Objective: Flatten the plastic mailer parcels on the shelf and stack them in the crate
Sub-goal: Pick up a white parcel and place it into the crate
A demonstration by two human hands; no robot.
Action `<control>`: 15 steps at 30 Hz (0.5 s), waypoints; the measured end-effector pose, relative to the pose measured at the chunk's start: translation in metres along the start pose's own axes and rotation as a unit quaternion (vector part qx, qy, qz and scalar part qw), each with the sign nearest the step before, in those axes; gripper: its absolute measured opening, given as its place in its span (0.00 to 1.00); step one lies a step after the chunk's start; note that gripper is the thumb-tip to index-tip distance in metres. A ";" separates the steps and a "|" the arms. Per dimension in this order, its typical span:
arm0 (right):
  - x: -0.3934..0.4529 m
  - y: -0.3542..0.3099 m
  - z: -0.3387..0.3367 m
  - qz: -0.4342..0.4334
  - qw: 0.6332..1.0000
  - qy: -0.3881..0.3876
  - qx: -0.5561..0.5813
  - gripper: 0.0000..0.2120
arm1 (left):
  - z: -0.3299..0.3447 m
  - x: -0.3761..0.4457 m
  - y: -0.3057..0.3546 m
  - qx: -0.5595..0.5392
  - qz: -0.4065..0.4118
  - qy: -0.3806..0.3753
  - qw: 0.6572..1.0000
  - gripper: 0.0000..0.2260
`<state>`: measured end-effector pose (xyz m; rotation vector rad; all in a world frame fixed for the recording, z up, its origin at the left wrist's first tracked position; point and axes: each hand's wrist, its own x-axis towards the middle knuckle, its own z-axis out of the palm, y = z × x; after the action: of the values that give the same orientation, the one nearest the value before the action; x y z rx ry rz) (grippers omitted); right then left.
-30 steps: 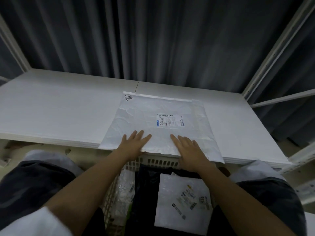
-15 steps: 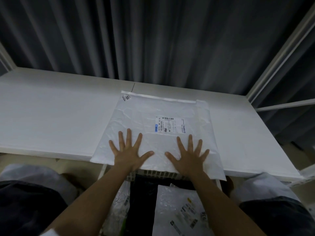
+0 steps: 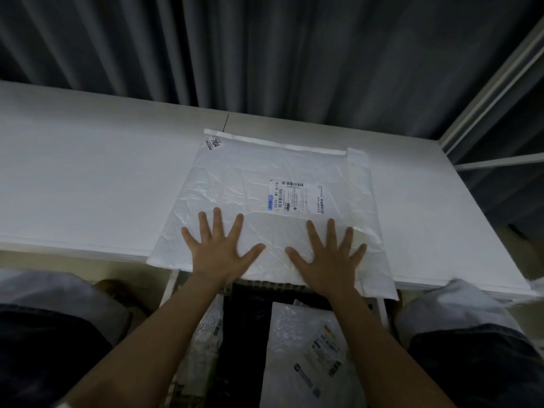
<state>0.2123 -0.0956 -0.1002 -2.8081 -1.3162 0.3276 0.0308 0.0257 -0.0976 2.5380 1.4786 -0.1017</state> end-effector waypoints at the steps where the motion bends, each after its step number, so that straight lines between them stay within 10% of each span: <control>1: 0.001 -0.001 -0.002 0.002 1.000 -0.013 -0.001 0.40 | -0.001 0.001 0.000 0.002 0.002 -0.007 1.000 0.41; 10: -0.003 -0.024 -0.055 -0.039 0.992 -0.113 -0.035 0.32 | -0.048 0.028 0.001 0.181 -0.033 0.004 0.983 0.35; 15: -0.005 -0.022 -0.058 -0.168 0.986 0.005 0.024 0.27 | -0.072 0.006 0.031 0.054 0.062 0.004 0.997 0.19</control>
<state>0.2039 -0.0811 -0.0401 -2.4834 -1.7152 0.3261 0.0578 0.0314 -0.0239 2.7121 1.3496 -0.1568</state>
